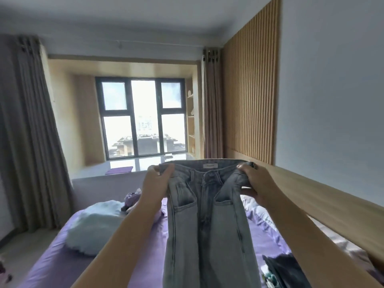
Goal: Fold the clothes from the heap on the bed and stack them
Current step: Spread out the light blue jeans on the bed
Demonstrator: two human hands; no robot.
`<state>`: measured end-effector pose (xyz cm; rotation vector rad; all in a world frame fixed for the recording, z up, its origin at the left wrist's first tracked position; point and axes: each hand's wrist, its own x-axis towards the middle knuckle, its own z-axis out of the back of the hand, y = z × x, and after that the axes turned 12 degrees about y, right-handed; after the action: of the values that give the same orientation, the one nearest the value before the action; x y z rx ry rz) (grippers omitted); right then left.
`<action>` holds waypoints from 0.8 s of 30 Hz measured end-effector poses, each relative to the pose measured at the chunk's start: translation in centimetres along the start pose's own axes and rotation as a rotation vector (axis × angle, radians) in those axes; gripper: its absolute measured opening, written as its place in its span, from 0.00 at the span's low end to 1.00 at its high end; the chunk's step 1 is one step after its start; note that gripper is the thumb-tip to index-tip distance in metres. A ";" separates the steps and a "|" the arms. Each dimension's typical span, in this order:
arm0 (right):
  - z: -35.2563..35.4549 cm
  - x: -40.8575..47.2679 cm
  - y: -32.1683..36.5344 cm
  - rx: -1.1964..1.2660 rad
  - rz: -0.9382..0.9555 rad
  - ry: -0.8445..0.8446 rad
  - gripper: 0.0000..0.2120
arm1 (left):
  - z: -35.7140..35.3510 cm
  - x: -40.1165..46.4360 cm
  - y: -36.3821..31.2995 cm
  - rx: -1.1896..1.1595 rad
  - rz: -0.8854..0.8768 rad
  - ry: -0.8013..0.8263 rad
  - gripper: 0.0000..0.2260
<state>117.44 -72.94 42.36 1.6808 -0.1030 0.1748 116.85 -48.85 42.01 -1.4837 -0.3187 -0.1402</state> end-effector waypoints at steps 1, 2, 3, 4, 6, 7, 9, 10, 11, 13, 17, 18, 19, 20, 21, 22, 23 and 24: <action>-0.3 -0.3 -0.3 0.050 0.000 0.052 0.02 | -0.3 -0.3 0.4 -0.026 0.001 0.021 0.13; -0.7 -0.5 -0.6 0.080 0.008 0.105 0.01 | -0.6 -0.6 0.8 -0.066 -0.006 0.043 0.12; -1.1 -0.7 -0.8 0.084 0.018 0.151 0.01 | -1.1 -1.0 1.1 -0.110 -0.010 0.074 0.12; -1.5 -0.9 -1.1 0.063 0.030 0.183 0.04 | -1.5 -1.3 1.3 -0.141 -0.011 0.112 0.13; -2.6 -1.3 -1.8 -0.019 0.053 0.199 0.09 | -2.8 -1.9 1.7 -0.159 -0.012 0.176 0.13; -3.1 -1.6 -2.3 -0.066 0.066 0.192 0.10 | -3.5 -2.2 1.8 -0.159 -0.018 0.184 0.13; -3.8 -2.3 -3.1 -0.125 0.108 0.188 0.13 | -5.0 -2.7 2.1 -0.088 -0.067 0.139 0.11; -3.9 -2.6 -3.7 -0.134 0.142 0.196 0.14 | -5.6 -2.9 2.4 0.007 -0.110 0.099 0.10; -4.0 -2.9 -4.2 -0.149 0.178 0.201 0.16 | -6.1 -3.2 2.8 0.104 -0.157 0.064 0.09; -3.9 -3.2 -5.0 -0.216 0.236 0.182 0.17 | -6.6 -3.7 3.5 0.230 -0.230 0.004 0.07; -3.9 -4.0 -6.5 -0.326 0.340 0.227 0.19 | -6.9 -4.5 4.0 0.283 -0.280 -0.037 0.04; -4.1 -4.2 -6.8 -0.356 0.366 0.230 0.20 | -6.9 -4.6 4.0 0.264 -0.282 -0.045 0.04; -4.3 -4.4 -7.1 -0.386 0.402 0.225 0.21 | -6.9 -4.7 4.0 0.244 -0.282 -0.057 0.04; -4.5 -4.5 -7.4 -0.415 0.433 0.219 0.22 | -6.9 -4.7 3.9 0.231 -0.288 -0.064 0.04; -4.7 -4.5 -7.7 -0.439 0.455 0.219 0.24 | -6.9 -4.9 3.8 0.214 -0.291 -0.065 0.04; -5.0 -4.6 -8.0 -0.462 0.465 0.226 0.28 | -6.9 -5.0 3.8 0.183 -0.290 -0.056 0.03; -5.2 -4.7 -8.3 -0.488 0.475 0.242 0.32 | -6.9 -5.1 3.6 0.133 -0.279 -0.031 0.01; -5.6 -5.0 -8.5 -0.512 0.493 0.266 0.35 | -6.8 -5.3 3.5 0.093 -0.264 0.008 0.06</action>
<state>113.68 -66.58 33.83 1.0858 -0.3329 0.6816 113.69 -55.86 36.77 -1.3440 -0.5081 -0.3379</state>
